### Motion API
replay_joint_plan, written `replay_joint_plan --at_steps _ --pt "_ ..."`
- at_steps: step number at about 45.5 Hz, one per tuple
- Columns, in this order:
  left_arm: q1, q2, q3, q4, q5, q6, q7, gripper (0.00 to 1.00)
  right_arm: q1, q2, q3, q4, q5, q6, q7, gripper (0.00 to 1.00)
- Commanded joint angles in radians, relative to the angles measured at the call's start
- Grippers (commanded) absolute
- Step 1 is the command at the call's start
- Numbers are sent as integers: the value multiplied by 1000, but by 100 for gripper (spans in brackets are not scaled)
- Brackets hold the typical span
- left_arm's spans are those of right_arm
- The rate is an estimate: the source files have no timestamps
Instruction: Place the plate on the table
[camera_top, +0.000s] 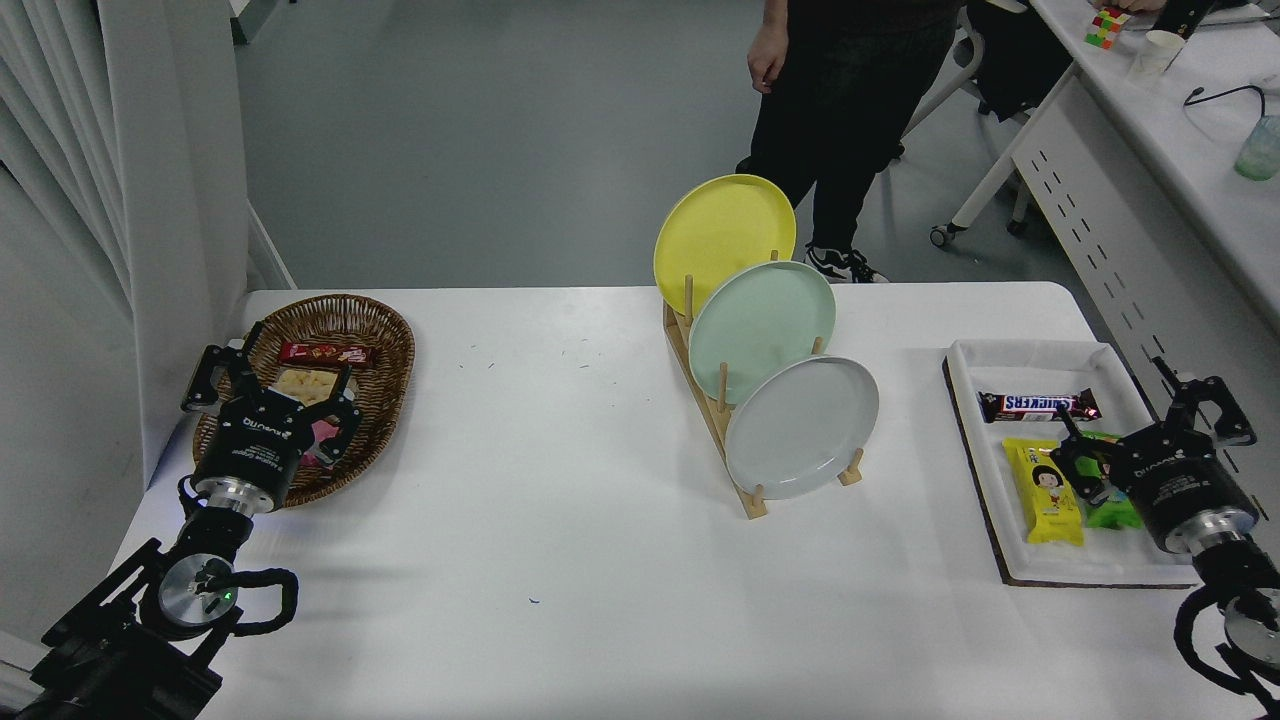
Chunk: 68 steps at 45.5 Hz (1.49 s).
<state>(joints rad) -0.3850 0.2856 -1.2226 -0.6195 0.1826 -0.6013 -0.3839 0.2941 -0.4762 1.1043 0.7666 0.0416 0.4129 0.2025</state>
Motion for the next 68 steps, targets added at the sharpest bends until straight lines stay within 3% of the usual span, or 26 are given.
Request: replay_joint_plan --at_steps 1,37,54,68 --pt "0 1 0 0 1 2 0 98 -3 5 -18 2 -12 0 0 100" --pt "0 0 0 0 0 2 0 98 46 70 -8 -1 -45 0 0 100" --pt "0 0 0 0 0 2 0 98 83 -13 8 2 -52 12 0 100" --pt "0 0 0 0 0 2 0 98 69 8 42 -3 -48 7 0 100"
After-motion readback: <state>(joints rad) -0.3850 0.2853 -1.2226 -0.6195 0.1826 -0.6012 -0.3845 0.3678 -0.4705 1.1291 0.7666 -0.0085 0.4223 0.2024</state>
